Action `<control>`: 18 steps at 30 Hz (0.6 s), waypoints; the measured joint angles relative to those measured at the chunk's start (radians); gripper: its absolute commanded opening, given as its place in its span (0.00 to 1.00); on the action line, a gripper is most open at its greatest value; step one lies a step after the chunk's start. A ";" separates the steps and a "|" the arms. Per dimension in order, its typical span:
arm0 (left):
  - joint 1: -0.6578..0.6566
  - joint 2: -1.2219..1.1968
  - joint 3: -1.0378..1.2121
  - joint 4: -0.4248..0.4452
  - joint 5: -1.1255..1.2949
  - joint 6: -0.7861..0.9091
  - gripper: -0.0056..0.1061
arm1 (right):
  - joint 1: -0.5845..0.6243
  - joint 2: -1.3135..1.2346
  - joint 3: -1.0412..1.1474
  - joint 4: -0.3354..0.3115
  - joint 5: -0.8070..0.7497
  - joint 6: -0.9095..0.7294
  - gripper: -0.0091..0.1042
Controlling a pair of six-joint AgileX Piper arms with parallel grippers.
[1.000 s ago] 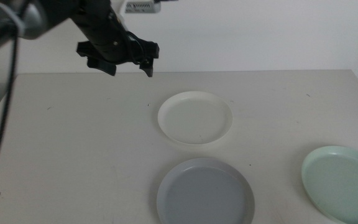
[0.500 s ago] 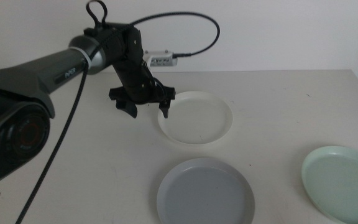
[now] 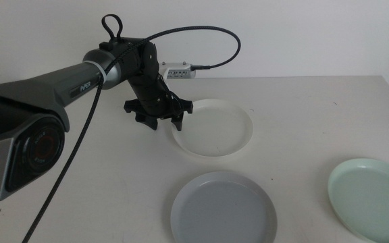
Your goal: Stack the three bowls on top of each other.
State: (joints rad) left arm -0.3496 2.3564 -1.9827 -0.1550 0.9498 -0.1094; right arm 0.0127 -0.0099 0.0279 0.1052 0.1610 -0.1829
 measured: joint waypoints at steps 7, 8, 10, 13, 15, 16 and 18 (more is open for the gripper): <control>0.000 0.007 0.000 -0.026 -0.036 0.009 0.05 | 0.000 0.000 0.000 0.000 0.000 0.000 0.50; -0.001 0.007 0.000 -0.027 -0.040 0.009 0.05 | 0.000 0.000 0.000 0.000 0.000 0.000 0.50; -0.001 0.005 0.000 -0.033 -0.046 0.009 0.05 | 0.000 0.000 0.000 0.000 0.000 0.000 0.50; -0.001 -0.006 0.002 -0.035 -0.046 0.009 0.05 | 0.000 0.000 0.000 0.000 0.000 0.000 0.50; -0.001 -0.022 0.006 -0.035 -0.044 0.009 0.05 | 0.000 0.000 0.000 0.000 0.000 0.000 0.50; -0.001 -0.038 0.009 -0.034 -0.040 0.009 0.05 | 0.000 0.000 0.000 0.000 0.000 0.000 0.50; -0.001 -0.082 0.019 -0.026 -0.024 0.010 0.05 | 0.000 0.000 0.000 0.000 0.000 0.000 0.50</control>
State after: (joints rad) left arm -0.3505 2.2745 -1.9634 -0.1812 0.9257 -0.0991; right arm 0.0127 -0.0099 0.0279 0.1052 0.1612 -0.1829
